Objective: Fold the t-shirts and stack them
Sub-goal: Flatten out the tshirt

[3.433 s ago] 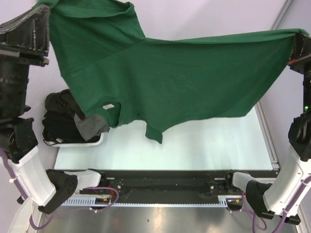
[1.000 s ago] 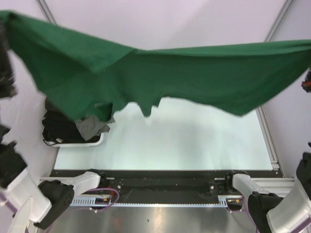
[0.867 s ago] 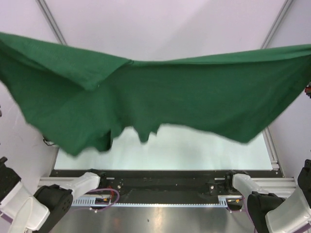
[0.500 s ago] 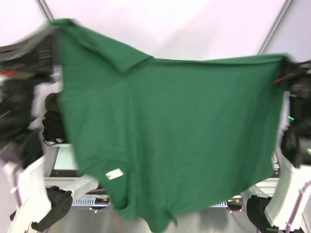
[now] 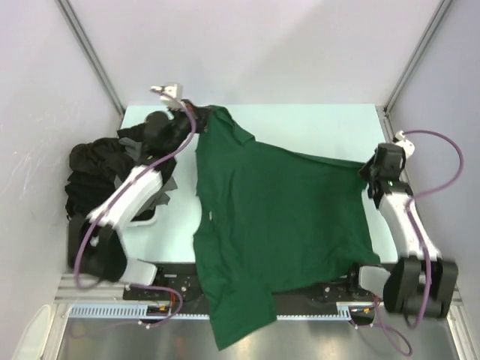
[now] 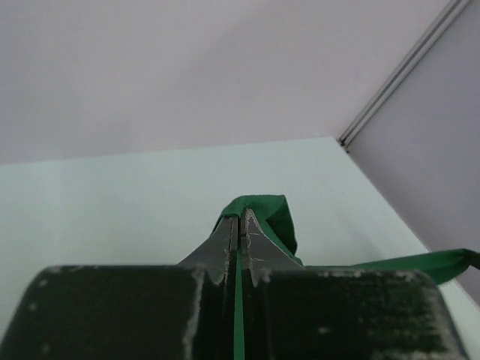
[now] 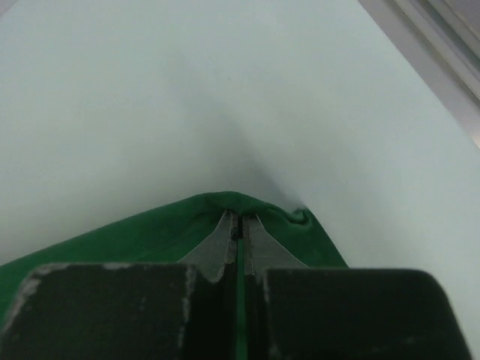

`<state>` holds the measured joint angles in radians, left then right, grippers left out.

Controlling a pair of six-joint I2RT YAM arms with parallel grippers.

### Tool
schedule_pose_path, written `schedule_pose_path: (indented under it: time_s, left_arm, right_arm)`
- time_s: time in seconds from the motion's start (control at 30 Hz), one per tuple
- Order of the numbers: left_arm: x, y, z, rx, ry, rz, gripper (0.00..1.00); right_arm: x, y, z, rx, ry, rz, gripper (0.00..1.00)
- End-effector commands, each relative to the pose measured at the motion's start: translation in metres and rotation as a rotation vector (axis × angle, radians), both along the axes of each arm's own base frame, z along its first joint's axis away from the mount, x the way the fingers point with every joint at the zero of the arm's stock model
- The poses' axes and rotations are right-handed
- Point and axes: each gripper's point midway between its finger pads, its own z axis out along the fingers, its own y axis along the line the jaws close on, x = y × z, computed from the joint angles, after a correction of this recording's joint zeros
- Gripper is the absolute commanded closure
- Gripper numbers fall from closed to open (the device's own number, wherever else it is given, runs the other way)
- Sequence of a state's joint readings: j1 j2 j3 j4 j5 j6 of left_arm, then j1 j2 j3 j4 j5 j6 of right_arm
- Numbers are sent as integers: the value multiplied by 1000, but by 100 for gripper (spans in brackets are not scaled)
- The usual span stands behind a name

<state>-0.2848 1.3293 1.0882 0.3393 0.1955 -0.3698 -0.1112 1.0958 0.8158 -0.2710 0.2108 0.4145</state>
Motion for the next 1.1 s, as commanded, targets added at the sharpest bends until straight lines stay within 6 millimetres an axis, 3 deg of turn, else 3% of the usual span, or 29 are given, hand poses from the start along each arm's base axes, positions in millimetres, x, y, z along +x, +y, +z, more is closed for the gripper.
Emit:
schedule_pose_path:
  time_s: [0.0, 0.03, 0.07, 0.1, 0.13, 0.17, 0.2, 0.23, 0.27, 0.3, 0.33, 0.37, 0.4, 0.43, 0.47, 0.5, 0.53, 0.57, 0.6, 0.83, 0.93, 1.07]
  left_arm:
    - [52, -25, -2, -91, -87, -65, 100]
    - [63, -32, -14, -92, -66, -85, 100]
    - [88, -41, -39, -99, -12, -94, 100]
    - [99, -45, -49, -105, 9, -99, 100]
    - [110, -50, -61, -106, 33, -106, 100]
    - [129, -54, -76, -111, 62, -100, 100]
    - [139, -57, -87, -110, 85, -96, 100]
    - [151, -58, -77, -118, 62, -83, 100]
    - [164, -60, -105, -106, 117, -65, 100]
    - [172, -59, -107, -103, 120, -51, 100]
    - [179, -58, -111, -100, 126, -38, 100]
    - [189, -58, -107, -102, 122, -23, 100]
    - [198, -59, -126, -95, 153, -13, 100]
    - [204, -59, -132, -99, 165, -7, 100]
    - [212, -59, -125, -108, 158, 5, 100]
    - [220, -59, -145, -107, 191, 14, 100]
    - [224, -60, -149, -115, 200, 17, 100]
    - [232, -59, -141, -123, 192, 29, 100]
    - [237, -60, -146, -123, 200, 32, 100]
    - [276, -63, -173, -134, 252, 51, 100]
    - [284, -57, -174, -163, 254, 68, 100]
    - [288, -51, -189, -188, 289, 78, 100]
  right_arm:
    - [68, -15, 16, -60, -165, -33, 100]
    - [87, -17, -4, -60, -116, -28, 100]
    - [98, -15, -13, -55, -95, -5, 100]
    - [109, -16, -19, -65, -77, 11, 100]
    - [121, -15, -54, -56, 4, 29, 100]
    - [142, -15, -43, -55, -22, 42, 100]
    - [152, -14, -56, -57, 1, 58, 100]
    - [174, -14, -67, -49, 13, 80, 100]
    - [184, -14, -76, -43, 26, 89, 100]
    - [193, -16, -84, -40, 42, 92, 100]
    - [198, -16, -112, -21, 105, 99, 100]
    - [216, -22, -101, -20, 72, 92, 100]
    - [224, -24, -102, -7, 70, 93, 100]
    - [231, -24, -110, 13, 77, 104, 100]
    - [236, -28, -125, 24, 94, 101, 100]
    - [245, -30, -121, 29, 92, 100, 100]
    - [248, -30, -126, 40, 105, 108, 100]
    - [252, -32, -141, 51, 129, 107, 100]
    - [263, -33, -132, 46, 107, 112, 100]
    - [280, -39, -147, 46, 128, 109, 100]
    - [286, -41, -148, 54, 124, 100, 100]
    - [292, -41, -147, 63, 118, 97, 100]
